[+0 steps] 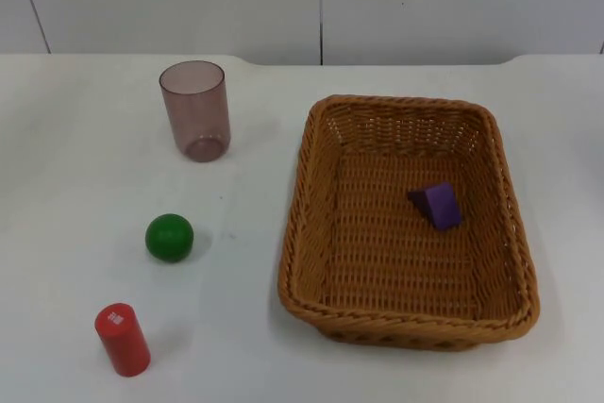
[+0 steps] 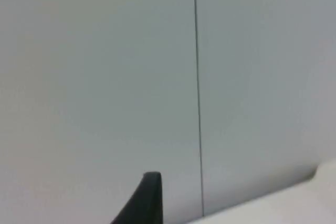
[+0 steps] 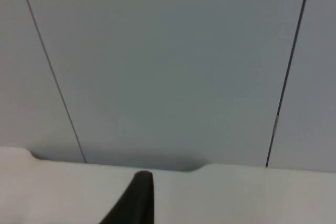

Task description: Pick up the basket with the left hand and place the triangular block into the basket with the right hand.

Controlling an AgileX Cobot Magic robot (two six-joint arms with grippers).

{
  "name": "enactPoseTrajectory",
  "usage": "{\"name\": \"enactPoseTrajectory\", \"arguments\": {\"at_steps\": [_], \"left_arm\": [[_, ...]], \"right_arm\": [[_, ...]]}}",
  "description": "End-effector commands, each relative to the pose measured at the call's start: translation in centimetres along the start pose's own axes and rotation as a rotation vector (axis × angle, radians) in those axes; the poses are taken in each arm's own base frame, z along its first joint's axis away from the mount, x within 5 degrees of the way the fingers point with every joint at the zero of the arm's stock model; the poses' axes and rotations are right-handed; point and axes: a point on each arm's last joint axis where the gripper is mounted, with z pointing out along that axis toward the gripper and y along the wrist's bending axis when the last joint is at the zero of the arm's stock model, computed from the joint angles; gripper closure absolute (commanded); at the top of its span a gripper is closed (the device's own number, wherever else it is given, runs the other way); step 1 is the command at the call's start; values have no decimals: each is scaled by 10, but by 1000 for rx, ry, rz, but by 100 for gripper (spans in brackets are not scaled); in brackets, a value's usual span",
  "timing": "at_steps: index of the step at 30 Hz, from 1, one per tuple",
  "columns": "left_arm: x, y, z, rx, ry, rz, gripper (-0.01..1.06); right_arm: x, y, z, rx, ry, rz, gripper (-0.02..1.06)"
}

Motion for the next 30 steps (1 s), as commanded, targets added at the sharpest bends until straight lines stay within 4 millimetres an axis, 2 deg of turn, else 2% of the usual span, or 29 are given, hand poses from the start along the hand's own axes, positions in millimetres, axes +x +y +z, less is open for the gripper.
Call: {"name": "enactPoseTrajectory", "arguments": {"at_steps": [1,3,6,7,10,14,17,20,24,25,30], "left_arm": [[-3,7,-9,-29,10,-9,0],[-1,20,-16,-83,52,-15,0],[6,62,-25,-231,132,-66,0],[6,62,-25,-231,132,-66,0],[12,102,-40,-330,171,-144,0],[12,121,-62,-339,127,-219,0],[12,121,-76,-360,128,-177,0],[12,117,-80,-356,121,-202,0],[11,104,-89,-337,105,-152,0],[11,104,-89,-337,105,-152,0],[14,85,-105,-332,70,-102,0]], "right_arm": [[-5,-1,-6,11,-37,10,1],[-3,-1,-7,8,-19,9,1],[-2,-2,-7,27,-8,-29,1],[-2,-2,-7,27,-8,-29,1],[-1,-6,-7,68,3,-49,1],[2,-7,-7,79,0,-51,1],[3,-6,-14,84,-36,-34,1],[0,-5,-24,88,-63,-38,1],[-11,-1,-63,104,-171,-68,1],[-11,-1,-63,104,-171,-68,1],[-14,5,-128,158,-288,-151,1]]}}
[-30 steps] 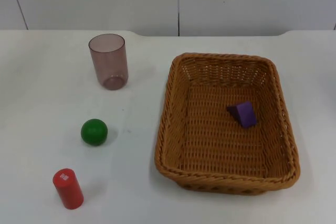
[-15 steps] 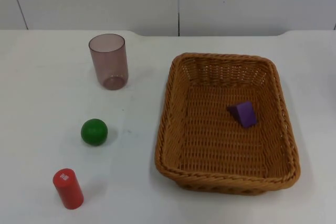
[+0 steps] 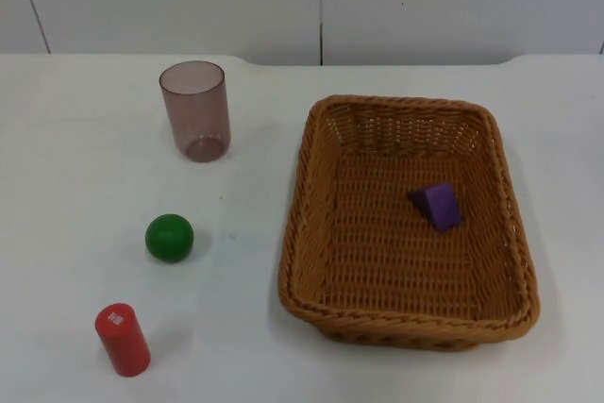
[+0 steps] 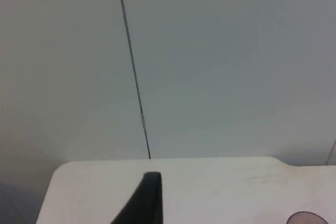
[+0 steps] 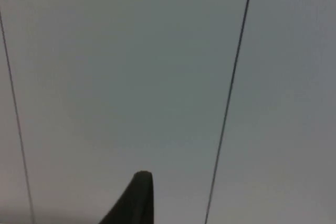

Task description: Pick up the basket with the left hand and place the triangular block into the basket with the right hand.

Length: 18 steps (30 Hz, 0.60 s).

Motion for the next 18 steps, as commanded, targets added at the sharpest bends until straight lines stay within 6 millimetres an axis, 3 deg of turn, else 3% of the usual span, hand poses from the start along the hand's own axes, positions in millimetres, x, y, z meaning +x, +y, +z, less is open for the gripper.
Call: {"name": "enactPoseTrajectory", "arguments": {"at_steps": [1,6,7,11,12,16,17,18], "left_arm": [[1,-3,-11,0,-34,2,0],[-1,-7,-66,33,-151,3,0],[-1,-7,-66,33,-151,3,0],[1,-2,-130,36,-285,-12,0],[1,-2,-130,36,-285,-12,0],[19,4,-202,30,-416,-25,0],[19,4,-202,30,-416,-25,0],[24,5,-215,27,-434,-26,0]], "right_arm": [[-6,-2,-27,30,-47,-37,1],[-15,-2,-91,65,-172,-104,1],[-15,-2,-91,65,-172,-104,1],[-9,0,-138,74,-214,-125,1],[-9,0,-138,74,-214,-125,1],[-2,3,-187,91,-307,-132,1],[-2,3,-187,91,-307,-132,1],[1,4,-205,103,-355,-148,1]]}}
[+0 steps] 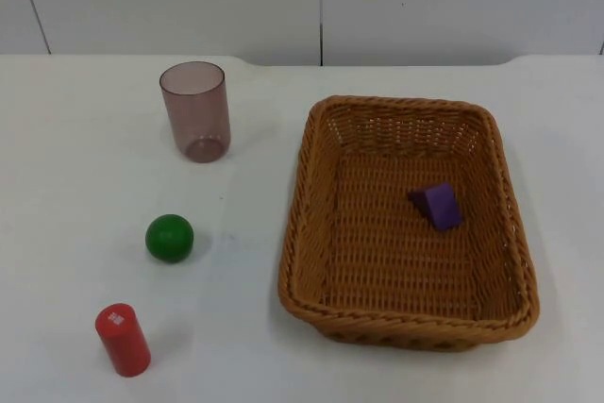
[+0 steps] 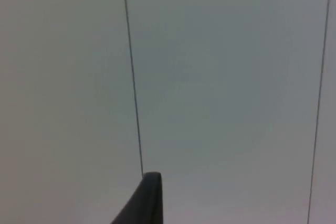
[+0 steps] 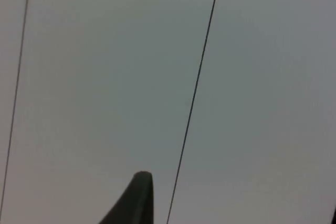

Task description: Pick up the basket with the left hand and place the triangular block into the basket with the right hand.

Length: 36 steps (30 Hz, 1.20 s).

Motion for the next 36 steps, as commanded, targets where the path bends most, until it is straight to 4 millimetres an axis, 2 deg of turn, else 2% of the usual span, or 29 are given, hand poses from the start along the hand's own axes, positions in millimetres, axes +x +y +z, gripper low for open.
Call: {"name": "enactPoseTrajectory", "arguments": {"at_steps": [1,2,3,5,6,8,11,15,18,21,24,28,36], "left_arm": [[1,2,-22,-4,-15,-7,0],[0,3,-44,-12,-60,-3,0],[0,4,-52,-17,-77,0,0],[1,6,-81,-27,-143,5,0],[1,6,-81,-27,-143,5,0],[5,9,-107,-42,-204,33,0],[9,9,-136,-42,-279,23,0],[15,2,-149,-145,-260,62,0],[13,-10,-156,-100,-295,96,0],[12,-13,-156,-66,-299,146,0],[15,-12,-156,-58,-273,145,0],[18,-10,-161,-49,-271,153,0],[26,-10,-175,-48,-281,153,0]], "right_arm": [[-2,-1,-24,23,-54,-26,1],[-3,0,-32,22,-78,-19,1],[-4,0,-36,23,-91,-16,1],[-4,1,-52,22,-129,-5,1],[-4,1,-52,22,-129,-5,1],[0,2,-62,16,-115,-9,1],[8,5,-73,-4,-58,-50,1],[7,9,-83,-46,-95,-13,1],[7,13,-84,-92,-101,-19,1],[7,14,-86,-105,-98,-12,1],[8,15,-91,-110,-107,-9,1],[11,15,-110,-110,-157,14,1],[13,17,-116,-143,-147,34,1]]}}
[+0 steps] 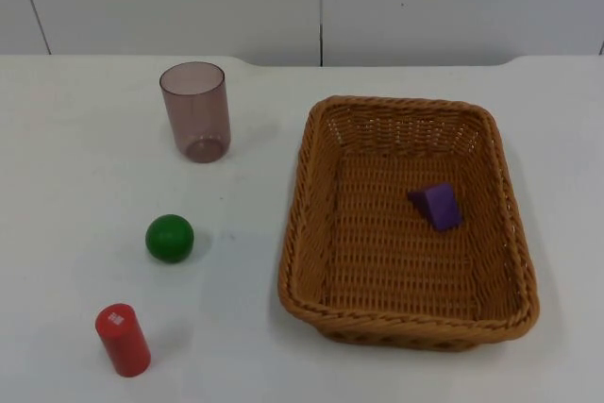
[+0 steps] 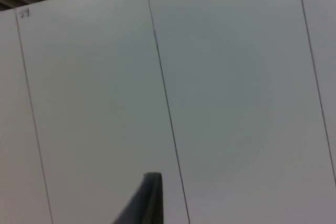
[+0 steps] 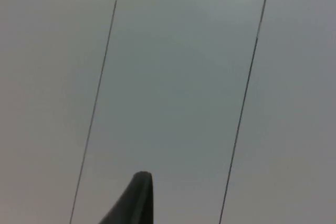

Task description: Pick up the basket with the left hand and place the triangular block into the basket with the right hand.

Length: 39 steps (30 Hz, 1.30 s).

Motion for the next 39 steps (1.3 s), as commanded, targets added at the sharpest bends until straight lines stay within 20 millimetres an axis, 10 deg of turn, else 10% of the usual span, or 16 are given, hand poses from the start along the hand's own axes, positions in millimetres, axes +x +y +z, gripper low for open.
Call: {"name": "enactPoseTrajectory", "arguments": {"at_steps": [1,39], "left_arm": [[2,-1,-5,15,5,-10,0],[22,-5,4,88,86,-46,0]], "right_arm": [[0,2,-2,-13,-3,13,1],[13,-10,-5,-101,90,6,1]]}}
